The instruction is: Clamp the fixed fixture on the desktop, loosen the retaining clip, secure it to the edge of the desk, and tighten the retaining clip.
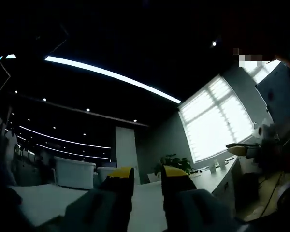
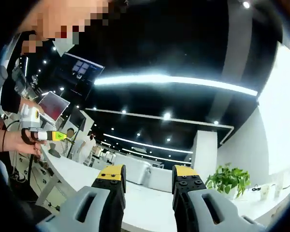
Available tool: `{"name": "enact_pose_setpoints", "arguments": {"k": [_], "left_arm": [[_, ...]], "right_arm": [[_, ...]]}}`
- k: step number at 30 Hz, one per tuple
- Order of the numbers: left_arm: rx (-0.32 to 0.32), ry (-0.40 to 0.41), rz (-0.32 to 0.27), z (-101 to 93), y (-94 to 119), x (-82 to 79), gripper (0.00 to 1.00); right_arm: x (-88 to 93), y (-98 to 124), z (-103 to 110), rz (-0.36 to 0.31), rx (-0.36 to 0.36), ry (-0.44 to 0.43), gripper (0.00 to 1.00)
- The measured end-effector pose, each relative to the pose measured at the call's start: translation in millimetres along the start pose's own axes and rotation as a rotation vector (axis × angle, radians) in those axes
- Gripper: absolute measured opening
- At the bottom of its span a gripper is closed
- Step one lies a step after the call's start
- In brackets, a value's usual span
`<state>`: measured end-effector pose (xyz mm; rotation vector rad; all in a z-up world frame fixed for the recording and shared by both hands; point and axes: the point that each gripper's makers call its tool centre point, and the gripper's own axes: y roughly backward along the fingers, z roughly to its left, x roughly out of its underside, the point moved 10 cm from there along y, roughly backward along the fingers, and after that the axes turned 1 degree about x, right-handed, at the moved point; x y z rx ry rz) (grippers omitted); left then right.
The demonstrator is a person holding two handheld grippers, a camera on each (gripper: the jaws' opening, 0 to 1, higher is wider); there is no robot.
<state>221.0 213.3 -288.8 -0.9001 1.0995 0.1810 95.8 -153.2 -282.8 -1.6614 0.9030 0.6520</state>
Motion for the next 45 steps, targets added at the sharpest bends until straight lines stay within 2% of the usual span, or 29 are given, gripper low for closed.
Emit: {"name": "enact_pose_setpoints", "arguments": {"k": [5,14,25,33,38,45], "left_arm": [[-0.008,-0.023,-0.009,2.4,2,-5.0,0.27],[-0.020,-0.035,-0.026,-0.1,2,-9.8,0.27],[-0.021,-0.035,-0.023,-3.4,1,-8.3,0.27],[-0.029,-0.044,-0.017,-2.6,4,-9.2,0.27],[-0.039,-0.072,-0.006,1.8,17,-20.0,0.27],[-0.112,-0.089,-0.016,15.3,48,-42.1,0.27]], "right_arm": [[-4.9,2,-7,-0.023,0.021,0.025,0.37],[-1.2,11,-15,-0.016,0.066,-0.017,0.37],[4.6,13,-17,0.003,0.069,-0.013,0.37],[0.2,13,-15,-0.004,0.064,0.011,0.37],[-3.3,23,-18,0.022,0.066,0.028,0.37],[-17.8,53,-31,0.061,0.116,0.087,0.37]]}}
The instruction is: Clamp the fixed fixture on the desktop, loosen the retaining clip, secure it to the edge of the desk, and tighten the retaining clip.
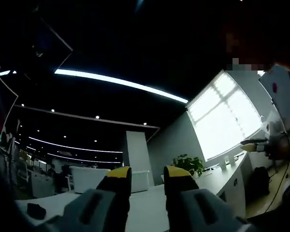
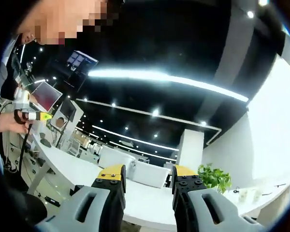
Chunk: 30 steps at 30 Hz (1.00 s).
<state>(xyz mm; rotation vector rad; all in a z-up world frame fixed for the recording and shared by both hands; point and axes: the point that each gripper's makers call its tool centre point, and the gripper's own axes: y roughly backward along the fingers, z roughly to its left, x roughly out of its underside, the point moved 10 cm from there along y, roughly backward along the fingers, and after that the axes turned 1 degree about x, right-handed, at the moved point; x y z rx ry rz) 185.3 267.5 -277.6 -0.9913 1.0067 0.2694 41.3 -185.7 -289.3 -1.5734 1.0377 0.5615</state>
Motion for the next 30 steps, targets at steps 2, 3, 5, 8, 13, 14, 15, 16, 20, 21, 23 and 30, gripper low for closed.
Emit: {"name": "enact_pose_setpoints", "arguments": {"k": [2,3,5,8,13,14,15,16,20,21,23,30], "left_arm": [[-0.020,-0.010,-0.003,4.7,8,-4.2,0.27],[-0.031,-0.013,-0.006,7.9,12,-6.0,0.27],[-0.047,-0.016,-0.011,11.3,16,-7.4,0.27],[-0.061,-0.020,-0.014,14.8,18,-9.0,0.27],[-0.064,-0.031,-0.020,16.2,17,-10.2,0.27],[-0.065,-0.032,-0.021,16.0,17,-10.1,0.27],[-0.066,-0.031,-0.023,15.8,17,-10.0,0.27],[-0.067,-0.032,-0.025,15.6,17,-10.1,0.27],[-0.070,-0.046,-0.026,15.9,18,-10.9,0.27],[-0.070,-0.049,-0.027,16.1,19,-11.3,0.27],[-0.070,-0.050,-0.034,16.0,20,-12.1,0.27],[-0.076,-0.053,-0.037,17.7,21,-13.0,0.27]], "right_arm": [[-3.1,7,-5,-0.002,0.025,0.005,0.37],[-4.1,11,-8,-0.004,0.039,0.004,0.37],[-5.1,15,-13,-0.012,0.069,-0.002,0.37],[-6.3,17,-19,-0.025,0.101,-0.020,0.37],[-6.1,14,-19,-0.025,0.100,-0.026,0.37],[-6.0,14,-18,-0.024,0.099,-0.022,0.37],[-5.5,14,-17,-0.022,0.095,-0.021,0.37],[-4.9,13,-15,-0.020,0.088,-0.023,0.37],[-1.9,13,-10,-0.007,0.071,-0.004,0.37],[-1.4,13,-9,-0.005,0.066,0.000,0.37],[-1.1,13,-8,-0.002,0.061,0.006,0.37],[-3.2,13,-7,-0.012,0.057,0.000,0.37]]}}
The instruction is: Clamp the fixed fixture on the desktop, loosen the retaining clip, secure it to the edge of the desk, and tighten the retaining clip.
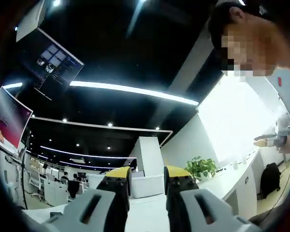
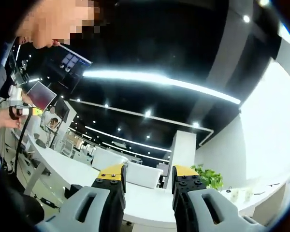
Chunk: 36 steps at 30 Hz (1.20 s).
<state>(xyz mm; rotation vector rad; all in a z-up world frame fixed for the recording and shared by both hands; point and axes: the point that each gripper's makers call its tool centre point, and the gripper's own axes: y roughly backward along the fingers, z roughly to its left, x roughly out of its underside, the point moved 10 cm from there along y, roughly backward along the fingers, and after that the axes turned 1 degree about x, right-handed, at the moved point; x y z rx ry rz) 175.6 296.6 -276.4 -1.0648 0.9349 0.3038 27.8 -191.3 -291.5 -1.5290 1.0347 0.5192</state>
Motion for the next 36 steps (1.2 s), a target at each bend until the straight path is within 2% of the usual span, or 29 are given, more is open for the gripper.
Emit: {"name": "enact_pose_setpoints", "arguments": {"k": [11,14,16,19,20,21,22,23,24,25,26,28,31,36], "left_arm": [[-0.008,-0.015,-0.004,3.6,0,-5.5,0.27],[-0.036,-0.028,0.013,6.4,2,-9.7,0.27],[-0.070,-0.038,0.074,10.3,2,-7.8,0.27],[-0.045,-0.010,0.335,16.1,3,11.1,0.30],[-0.032,0.007,0.370,17.6,3,17.6,0.31],[-0.025,0.022,0.416,18.7,5,24.3,0.31],[-0.026,0.040,0.453,19.8,7,31.3,0.32],[-0.024,0.049,0.468,19.8,8,34.0,0.32],[-0.011,0.058,0.514,19.0,10,38.5,0.32],[-0.002,0.052,0.538,18.4,11,41.2,0.32],[0.000,0.044,0.560,17.9,12,43.4,0.32],[0.007,0.026,0.593,17.8,13,47.3,0.33],[0.009,0.020,0.604,17.6,14,49.3,0.34],[0.006,0.013,0.601,17.1,14,48.0,0.36]], "right_arm": [[-3.3,1,-3,-0.008,0.008,-0.006,0.37],[-3.9,0,-2,-0.002,-0.002,0.003,0.37],[-4.0,-2,-1,0.017,-0.021,0.007,0.37],[0.7,-5,4,0.102,-0.078,-0.029,0.37],[3.8,-6,6,0.141,-0.092,-0.039,0.37],[10.4,-8,9,0.214,-0.120,-0.041,0.37],[16.0,-8,12,0.260,-0.147,-0.039,0.37],[20.4,-8,14,0.301,-0.163,-0.031,0.38],[28.5,-7,18,0.366,-0.192,0.000,0.39],[34.0,-6,22,0.403,-0.214,0.026,0.41],[38.1,-6,24,0.435,-0.205,0.054,0.42],[41.9,-6,26,0.428,-0.192,0.052,0.41],[43.4,-4,23,0.445,-0.191,-0.003,0.41],[43.9,-3,24,0.443,-0.186,-0.006,0.41]]}}
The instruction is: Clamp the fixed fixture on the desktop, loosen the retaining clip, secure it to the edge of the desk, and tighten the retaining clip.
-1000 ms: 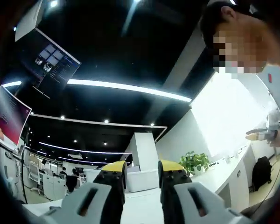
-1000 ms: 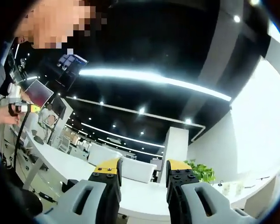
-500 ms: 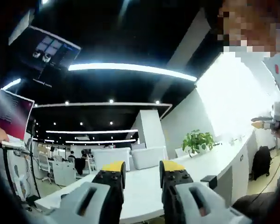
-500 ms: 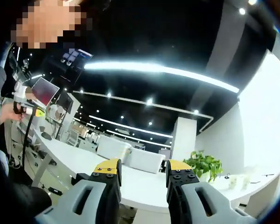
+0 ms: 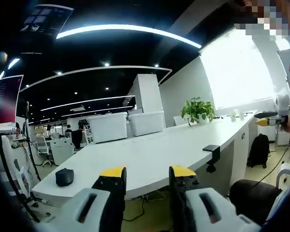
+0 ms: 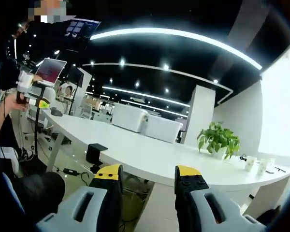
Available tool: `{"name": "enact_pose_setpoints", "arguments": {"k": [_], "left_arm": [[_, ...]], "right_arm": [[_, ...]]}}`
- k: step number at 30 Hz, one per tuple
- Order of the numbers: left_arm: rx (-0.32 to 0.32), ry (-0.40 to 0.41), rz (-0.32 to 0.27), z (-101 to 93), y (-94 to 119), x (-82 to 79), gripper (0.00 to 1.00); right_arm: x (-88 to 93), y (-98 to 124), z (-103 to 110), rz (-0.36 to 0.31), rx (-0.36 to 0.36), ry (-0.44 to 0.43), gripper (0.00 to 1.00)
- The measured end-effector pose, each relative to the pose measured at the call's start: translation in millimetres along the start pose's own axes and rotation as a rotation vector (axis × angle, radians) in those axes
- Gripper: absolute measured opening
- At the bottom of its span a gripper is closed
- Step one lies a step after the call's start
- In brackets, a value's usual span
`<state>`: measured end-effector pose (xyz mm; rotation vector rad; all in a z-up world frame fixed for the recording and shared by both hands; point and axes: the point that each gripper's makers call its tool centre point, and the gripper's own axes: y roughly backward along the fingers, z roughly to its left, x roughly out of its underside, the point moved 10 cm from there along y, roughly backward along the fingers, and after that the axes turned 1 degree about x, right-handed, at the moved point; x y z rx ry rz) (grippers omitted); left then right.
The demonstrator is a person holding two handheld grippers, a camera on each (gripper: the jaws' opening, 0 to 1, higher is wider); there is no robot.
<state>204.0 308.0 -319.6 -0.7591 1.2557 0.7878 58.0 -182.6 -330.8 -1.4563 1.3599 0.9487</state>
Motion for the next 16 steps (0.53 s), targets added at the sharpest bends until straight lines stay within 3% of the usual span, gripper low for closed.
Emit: {"name": "enact_pose_setpoints", "arguments": {"k": [5,16], "left_arm": [[-0.006,-0.004,-0.001,1.1,0.9,0.1,0.36],[-0.018,-0.023,-0.021,3.5,3.1,-3.5,0.36]], "right_arm": [[2.7,-0.2,3.4,0.016,-0.007,0.034,0.41],[2.1,-0.9,2.0,0.003,0.006,0.023,0.41]]}}
